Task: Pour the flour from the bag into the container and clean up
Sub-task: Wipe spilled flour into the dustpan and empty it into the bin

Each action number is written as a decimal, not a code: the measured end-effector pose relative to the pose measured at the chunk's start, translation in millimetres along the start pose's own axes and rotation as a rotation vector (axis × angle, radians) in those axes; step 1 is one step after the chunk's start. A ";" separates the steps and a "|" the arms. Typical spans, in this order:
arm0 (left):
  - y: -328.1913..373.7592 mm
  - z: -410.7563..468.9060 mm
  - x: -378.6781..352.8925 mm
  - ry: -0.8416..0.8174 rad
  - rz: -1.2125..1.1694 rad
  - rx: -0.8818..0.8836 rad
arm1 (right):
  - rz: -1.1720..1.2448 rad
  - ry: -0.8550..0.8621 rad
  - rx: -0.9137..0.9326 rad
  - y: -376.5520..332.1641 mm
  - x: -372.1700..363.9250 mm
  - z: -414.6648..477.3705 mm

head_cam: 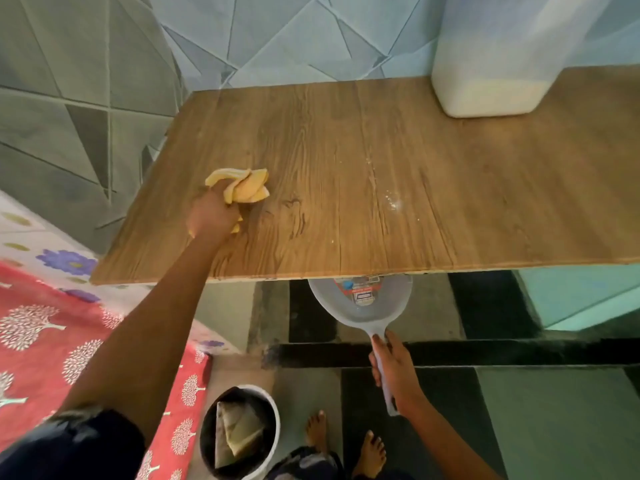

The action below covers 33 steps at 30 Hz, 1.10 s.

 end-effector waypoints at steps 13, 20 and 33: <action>50.6 -66.6 -41.2 -0.128 0.259 -0.058 | 0.001 0.011 0.004 -6.1 -11.7 -13.4; 124.4 -126.8 -65.5 -0.187 0.265 -0.441 | 0.069 0.059 0.018 -16.3 -4.6 -32.7; 95.4 -94.7 -53.3 -0.179 0.149 -0.264 | 0.067 0.097 -0.004 -28.1 8.0 -46.8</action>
Point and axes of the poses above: each hand's wrist, its own z-axis towards the middle knuckle, its own x-axis out of the back of the hand, y = z × x, the point moved 1 cm from there along z, towards the middle knuckle, and after that the axes turned 6 degrees about z, right-handed, at the moved point
